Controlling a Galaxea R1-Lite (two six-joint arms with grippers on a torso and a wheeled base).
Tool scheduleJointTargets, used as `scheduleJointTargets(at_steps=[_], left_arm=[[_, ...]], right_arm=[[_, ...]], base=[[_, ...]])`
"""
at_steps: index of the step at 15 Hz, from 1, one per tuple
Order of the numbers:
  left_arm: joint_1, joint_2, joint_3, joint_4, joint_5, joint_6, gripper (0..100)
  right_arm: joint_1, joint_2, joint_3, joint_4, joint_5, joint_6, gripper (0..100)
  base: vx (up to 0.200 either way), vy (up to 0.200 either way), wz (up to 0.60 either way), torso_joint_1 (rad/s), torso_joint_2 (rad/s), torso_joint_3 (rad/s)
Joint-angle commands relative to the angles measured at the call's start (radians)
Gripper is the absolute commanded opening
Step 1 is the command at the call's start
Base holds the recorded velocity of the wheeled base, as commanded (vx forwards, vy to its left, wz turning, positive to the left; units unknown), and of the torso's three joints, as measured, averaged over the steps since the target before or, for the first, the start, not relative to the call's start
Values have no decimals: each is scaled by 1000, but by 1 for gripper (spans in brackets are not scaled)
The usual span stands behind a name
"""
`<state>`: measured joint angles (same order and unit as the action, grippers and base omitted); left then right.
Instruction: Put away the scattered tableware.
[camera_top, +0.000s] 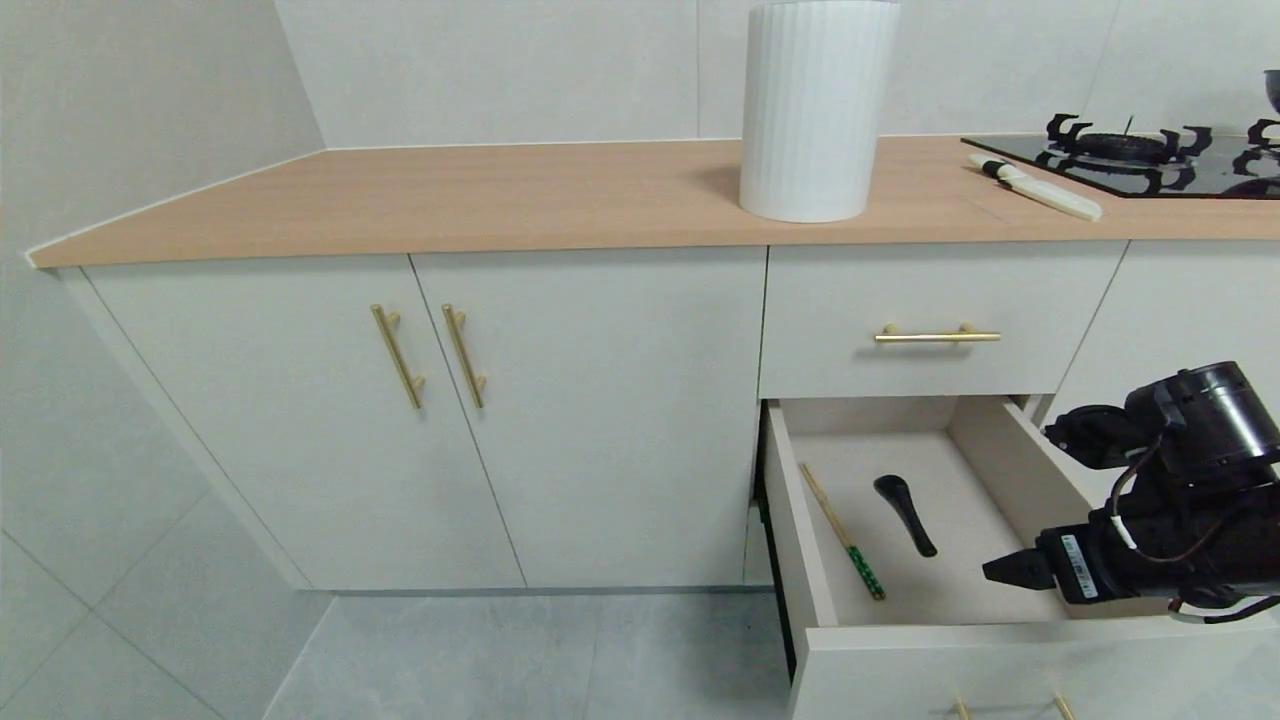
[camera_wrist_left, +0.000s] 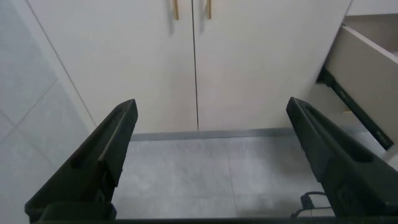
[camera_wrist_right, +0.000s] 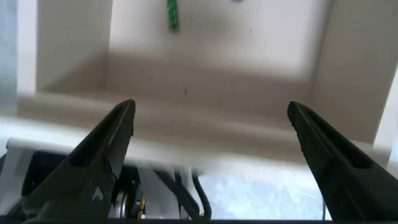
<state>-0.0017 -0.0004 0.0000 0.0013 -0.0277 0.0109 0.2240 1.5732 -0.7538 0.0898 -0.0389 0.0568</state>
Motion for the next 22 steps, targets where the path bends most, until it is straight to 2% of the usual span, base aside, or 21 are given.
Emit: scheduleJointTargets(at_steps=[1, 2, 7, 9, 11, 18, 22], left_arm=[[0, 0, 0, 0, 0, 0, 100], [0, 0, 0, 0, 0, 0, 100], [0, 0, 0, 0, 0, 0, 100], [0, 0, 0, 0, 0, 0, 100], [0, 0, 0, 0, 0, 0, 100], [0, 0, 0, 0, 0, 0, 100], [0, 0, 0, 0, 0, 0, 100]], right_arm=[[21, -16, 16, 1, -2, -3, 100], [28, -24, 21, 5, -2, -3, 100], [133, -104, 25, 226, -7, -74, 100], [146, -104, 31, 277, -9, -104, 100], [153, -94, 57, 288, -9, -146, 100], [144, 37, 76, 283, -33, -157, 100], [84, 99, 28, 277, -55, -130, 100]], base=[[0, 0, 0, 0, 0, 0], [0, 0, 0, 0, 0, 0], [0, 0, 0, 0, 0, 0], [0, 0, 0, 0, 0, 0], [0, 0, 0, 0, 0, 0], [0, 0, 0, 0, 0, 0], [0, 0, 0, 0, 0, 0]])
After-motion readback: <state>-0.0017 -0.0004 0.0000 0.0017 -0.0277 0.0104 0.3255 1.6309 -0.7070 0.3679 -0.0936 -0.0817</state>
